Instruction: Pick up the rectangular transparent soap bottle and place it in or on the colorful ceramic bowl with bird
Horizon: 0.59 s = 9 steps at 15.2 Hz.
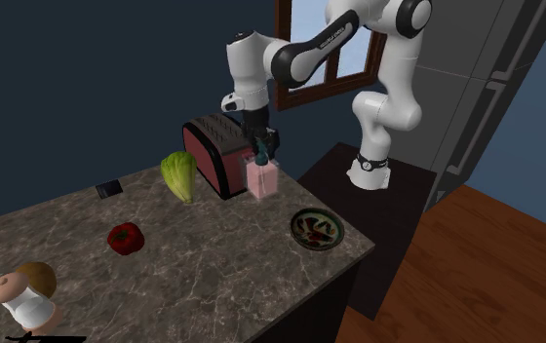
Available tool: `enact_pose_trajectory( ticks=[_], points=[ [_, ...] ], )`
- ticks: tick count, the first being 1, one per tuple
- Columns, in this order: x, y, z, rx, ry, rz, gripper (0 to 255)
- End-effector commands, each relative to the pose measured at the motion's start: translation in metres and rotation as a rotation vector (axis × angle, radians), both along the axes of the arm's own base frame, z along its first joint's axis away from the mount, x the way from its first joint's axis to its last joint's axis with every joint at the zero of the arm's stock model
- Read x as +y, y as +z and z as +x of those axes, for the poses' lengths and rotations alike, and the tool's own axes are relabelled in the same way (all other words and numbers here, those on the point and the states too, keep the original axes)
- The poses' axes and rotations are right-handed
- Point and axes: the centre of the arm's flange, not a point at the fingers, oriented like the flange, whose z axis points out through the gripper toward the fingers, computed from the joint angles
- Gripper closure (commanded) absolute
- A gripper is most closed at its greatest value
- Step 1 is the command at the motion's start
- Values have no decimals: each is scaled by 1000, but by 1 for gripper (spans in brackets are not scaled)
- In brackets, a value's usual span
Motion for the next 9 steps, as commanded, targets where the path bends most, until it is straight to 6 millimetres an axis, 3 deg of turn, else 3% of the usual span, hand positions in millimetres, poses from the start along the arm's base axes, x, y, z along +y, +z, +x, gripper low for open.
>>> enact_pose_trajectory(
  ticks=[1, 9],
  points=[
    [0, 11, -1, 0, 0, 0, 255],
    [99, 47, -9, 0, 0, 0, 255]
  ],
)
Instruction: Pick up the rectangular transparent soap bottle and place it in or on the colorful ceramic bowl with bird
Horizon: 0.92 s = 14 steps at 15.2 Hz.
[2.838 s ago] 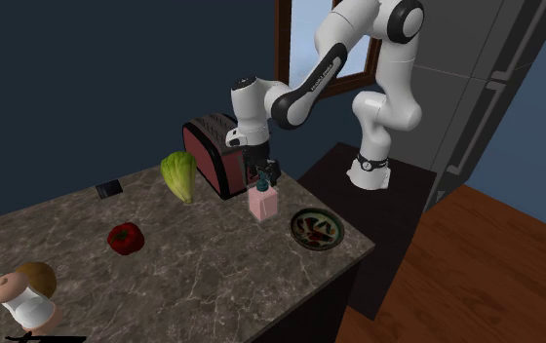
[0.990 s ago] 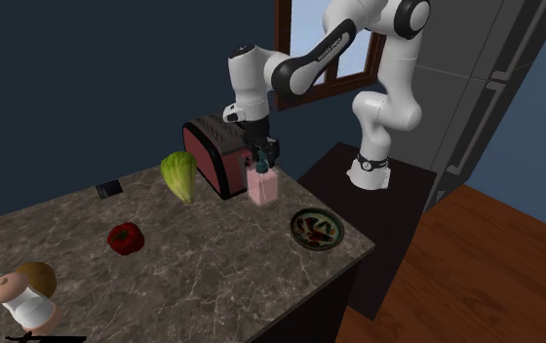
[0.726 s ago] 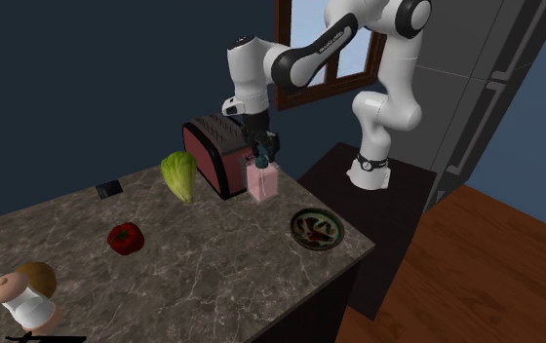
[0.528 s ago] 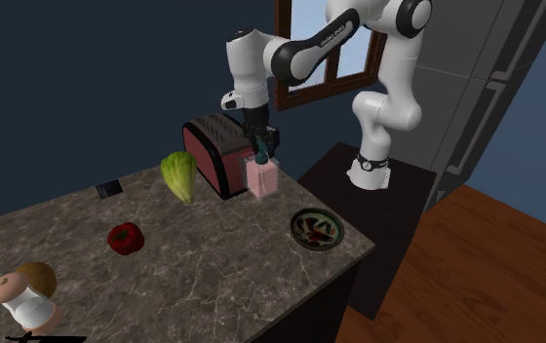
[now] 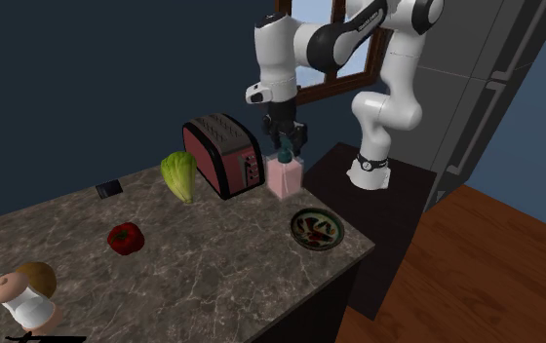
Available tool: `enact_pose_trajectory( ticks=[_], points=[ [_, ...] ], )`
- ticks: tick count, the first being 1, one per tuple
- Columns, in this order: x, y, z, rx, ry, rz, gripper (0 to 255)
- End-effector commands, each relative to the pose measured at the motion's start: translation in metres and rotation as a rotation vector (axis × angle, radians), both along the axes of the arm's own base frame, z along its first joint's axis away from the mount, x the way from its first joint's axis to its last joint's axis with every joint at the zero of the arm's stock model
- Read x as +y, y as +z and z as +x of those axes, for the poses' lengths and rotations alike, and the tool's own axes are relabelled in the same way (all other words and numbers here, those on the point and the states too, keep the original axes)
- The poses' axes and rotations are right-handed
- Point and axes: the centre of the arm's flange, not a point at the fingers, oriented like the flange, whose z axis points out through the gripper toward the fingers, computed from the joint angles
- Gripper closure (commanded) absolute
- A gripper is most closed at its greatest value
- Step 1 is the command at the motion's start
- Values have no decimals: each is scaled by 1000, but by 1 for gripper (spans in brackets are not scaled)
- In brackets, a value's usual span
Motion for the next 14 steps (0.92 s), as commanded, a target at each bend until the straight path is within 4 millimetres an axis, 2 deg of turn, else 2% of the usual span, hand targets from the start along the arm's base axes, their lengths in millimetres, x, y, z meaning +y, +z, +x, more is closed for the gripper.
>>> enact_pose_trajectory(
  ticks=[1, 9, 10, 14],
  points=[
    [25, 10, -5, 1, -1, 0, 255],
    [124, 46, -13, 1, -1, 0, 255],
    [128, 47, -13, 1, -1, 0, 255],
    [128, 26, -13, 1, -1, 0, 255]
  ],
)
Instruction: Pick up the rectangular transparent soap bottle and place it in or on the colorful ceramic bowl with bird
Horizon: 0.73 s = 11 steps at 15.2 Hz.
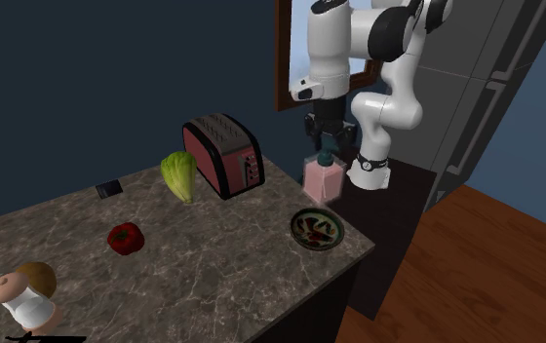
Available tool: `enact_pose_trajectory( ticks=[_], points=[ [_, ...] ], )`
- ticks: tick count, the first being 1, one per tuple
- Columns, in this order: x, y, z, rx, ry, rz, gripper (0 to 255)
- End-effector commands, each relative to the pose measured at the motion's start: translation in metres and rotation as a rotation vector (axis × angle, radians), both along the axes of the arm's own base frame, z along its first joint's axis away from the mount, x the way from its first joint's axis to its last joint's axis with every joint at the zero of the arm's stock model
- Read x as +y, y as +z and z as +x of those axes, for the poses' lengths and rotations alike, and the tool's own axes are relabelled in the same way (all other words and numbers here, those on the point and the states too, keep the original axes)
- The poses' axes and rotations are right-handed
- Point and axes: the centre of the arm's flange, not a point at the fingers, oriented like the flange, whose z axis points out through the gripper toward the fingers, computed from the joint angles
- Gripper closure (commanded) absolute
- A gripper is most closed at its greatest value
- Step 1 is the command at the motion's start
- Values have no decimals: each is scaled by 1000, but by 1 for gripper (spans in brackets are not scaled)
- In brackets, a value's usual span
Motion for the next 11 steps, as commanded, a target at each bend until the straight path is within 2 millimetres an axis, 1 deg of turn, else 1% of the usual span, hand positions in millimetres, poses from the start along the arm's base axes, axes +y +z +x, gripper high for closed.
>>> enact_pose_trajectory(
  ticks=[1, 11],
  points=[
    [1, -10, 0, 0, 0, 0, 255],
    [1, -63, 0, 0, 0, 0, 255]
  ],
)
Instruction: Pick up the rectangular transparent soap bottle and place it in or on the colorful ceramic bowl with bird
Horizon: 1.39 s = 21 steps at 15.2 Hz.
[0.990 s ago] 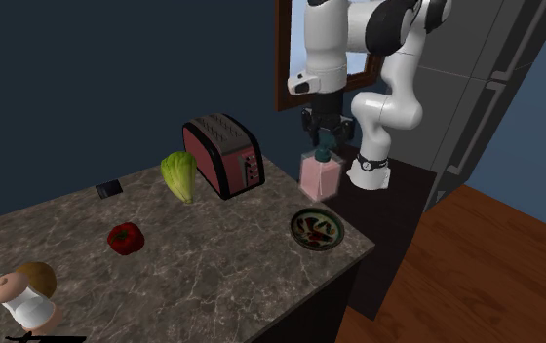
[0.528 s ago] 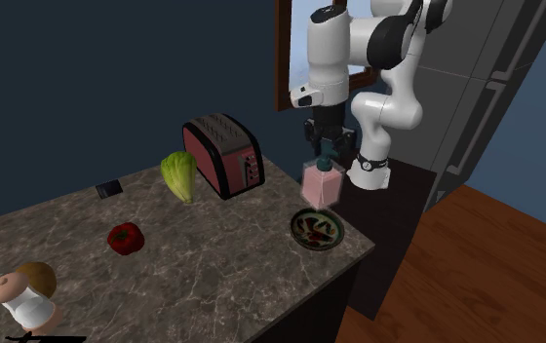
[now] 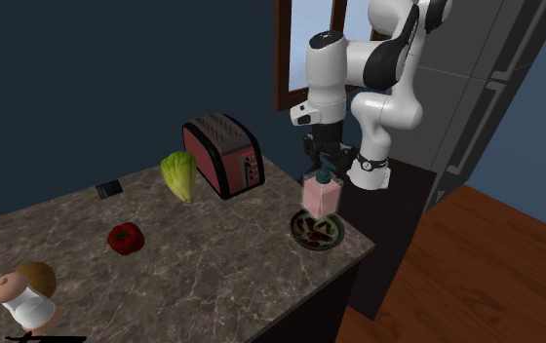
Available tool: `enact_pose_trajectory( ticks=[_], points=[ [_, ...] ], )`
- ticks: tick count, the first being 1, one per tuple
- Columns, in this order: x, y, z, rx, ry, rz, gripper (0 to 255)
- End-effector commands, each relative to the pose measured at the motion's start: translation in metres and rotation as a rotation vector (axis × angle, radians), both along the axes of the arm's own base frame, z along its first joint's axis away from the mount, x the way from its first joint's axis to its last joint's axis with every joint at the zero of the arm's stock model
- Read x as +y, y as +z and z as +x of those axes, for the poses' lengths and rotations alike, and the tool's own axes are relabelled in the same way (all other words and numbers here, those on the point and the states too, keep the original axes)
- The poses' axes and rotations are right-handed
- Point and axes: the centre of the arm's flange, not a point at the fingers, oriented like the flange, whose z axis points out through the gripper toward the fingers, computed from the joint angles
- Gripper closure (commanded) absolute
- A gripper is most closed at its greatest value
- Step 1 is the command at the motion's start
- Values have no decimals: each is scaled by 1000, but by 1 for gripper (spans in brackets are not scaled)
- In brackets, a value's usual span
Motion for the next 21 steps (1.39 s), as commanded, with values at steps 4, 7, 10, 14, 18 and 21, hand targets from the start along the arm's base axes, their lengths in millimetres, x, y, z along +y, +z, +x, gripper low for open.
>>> enact_pose_trajectory(
  ticks=[4, 7, 10, 14, 18, 21],
  points=[
    [-1, -25, 0, -1, 0, 0, 255],
    [-1, -41, 0, -1, 0, 0, 255],
    [-1, -56, 0, -1, 0, 0, 255],
    [-1, -72, 0, -1, 0, 0, 255],
    [-1, -72, 0, -1, 0, 0, 255],
    [-1, -72, 0, -1, 0, 0, 0]
  ],
)
